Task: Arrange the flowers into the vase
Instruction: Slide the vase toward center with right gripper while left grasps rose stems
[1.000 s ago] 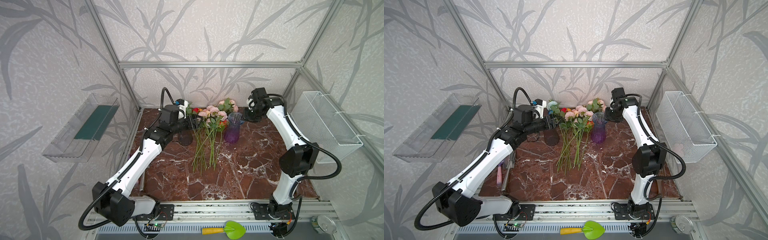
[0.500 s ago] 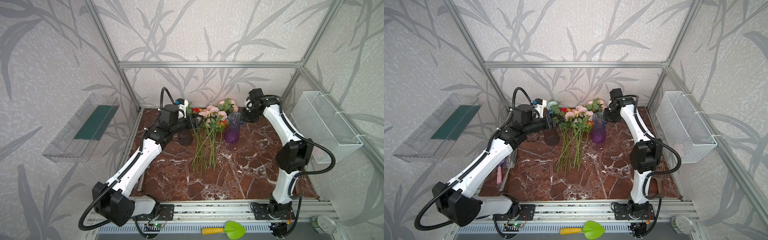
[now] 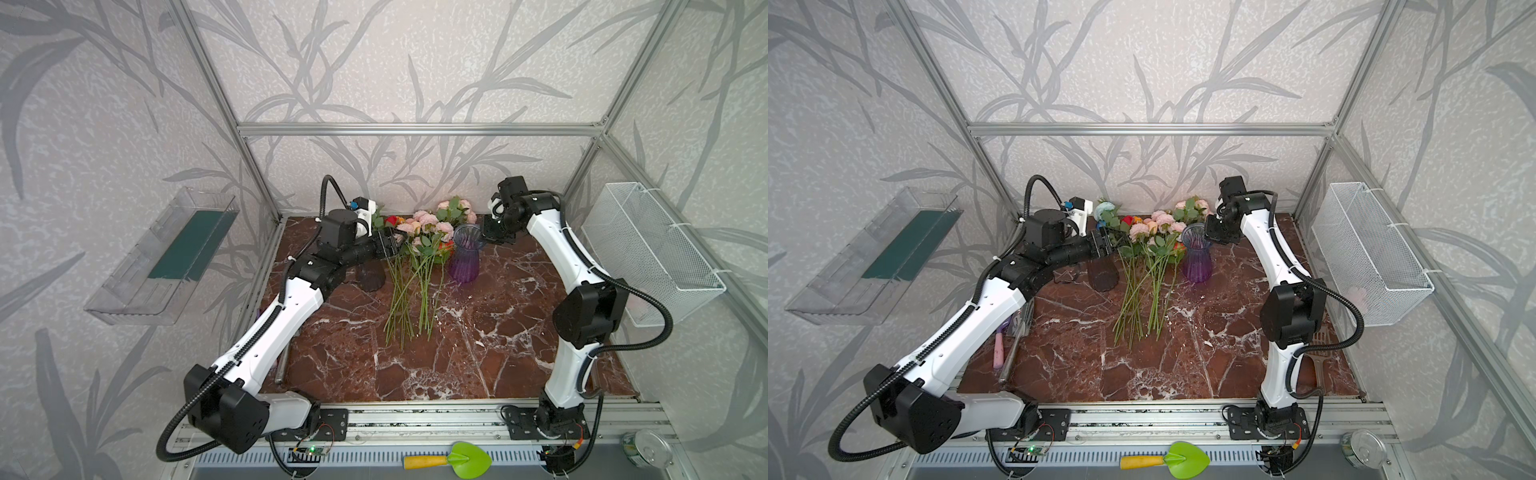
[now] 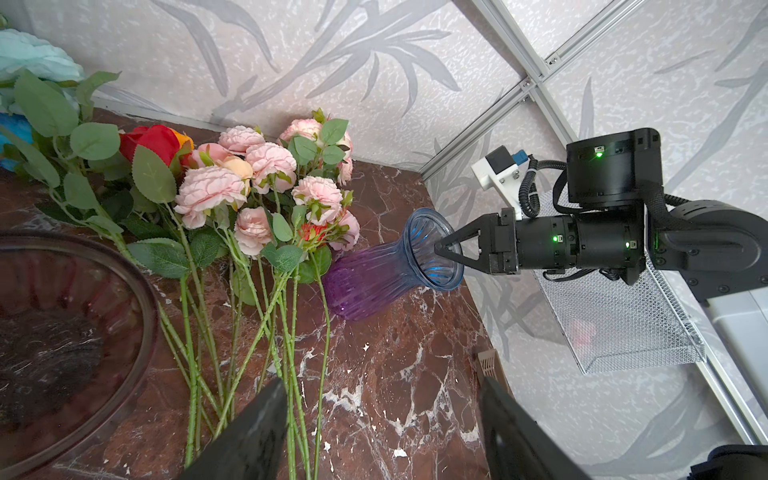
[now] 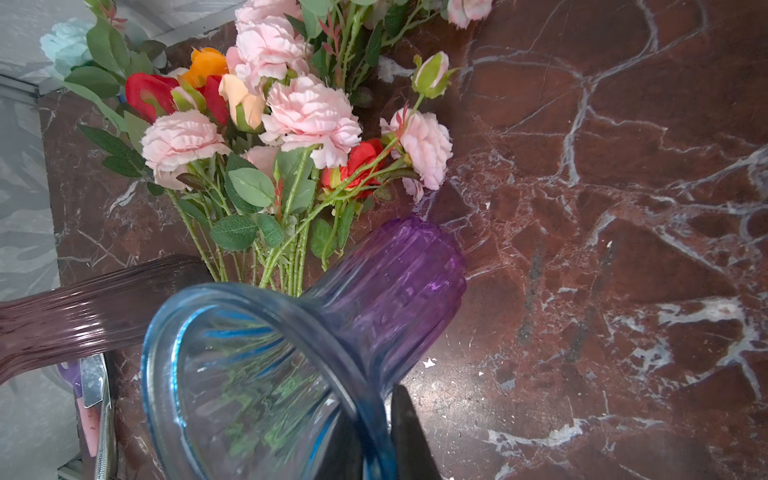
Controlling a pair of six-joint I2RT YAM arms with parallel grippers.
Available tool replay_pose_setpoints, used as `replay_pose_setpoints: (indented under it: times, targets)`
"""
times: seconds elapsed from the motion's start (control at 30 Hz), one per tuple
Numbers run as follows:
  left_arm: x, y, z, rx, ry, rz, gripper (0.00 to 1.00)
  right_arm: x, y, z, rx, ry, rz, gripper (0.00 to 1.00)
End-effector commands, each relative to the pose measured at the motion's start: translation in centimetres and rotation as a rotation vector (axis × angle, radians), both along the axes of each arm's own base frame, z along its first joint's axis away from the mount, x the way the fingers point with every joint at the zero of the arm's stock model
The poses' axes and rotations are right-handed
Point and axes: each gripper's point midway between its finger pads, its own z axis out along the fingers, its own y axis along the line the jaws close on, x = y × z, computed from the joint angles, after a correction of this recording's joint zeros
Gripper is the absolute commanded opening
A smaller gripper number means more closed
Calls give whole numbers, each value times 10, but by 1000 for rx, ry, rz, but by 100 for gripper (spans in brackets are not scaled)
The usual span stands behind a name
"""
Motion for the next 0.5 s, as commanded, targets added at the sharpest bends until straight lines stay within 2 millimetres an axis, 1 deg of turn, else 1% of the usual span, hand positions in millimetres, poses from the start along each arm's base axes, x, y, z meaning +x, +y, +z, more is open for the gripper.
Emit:
replay_pose_setpoints:
  times: [0.0, 0.07, 0.17, 0.3, 0.47]
  targets:
    - [-5, 5, 12, 17, -51, 13, 73, -8, -11, 21, 7, -56, -27, 0]
    - [-6, 5, 13, 24, -58, 11, 73, -14, -11, 23, 41, -56, -28, 0]
    - [-9, 2, 11, 47, -62, 3, 73, -28, -14, 26, 41, -58, -21, 0]
    - [-13, -7, 6, 79, -58, -23, 73, -58, -22, 31, 25, -66, -15, 0]
    - [-14, -18, -3, 97, -41, -48, 72, -93, -29, 24, 46, -48, -12, 0]
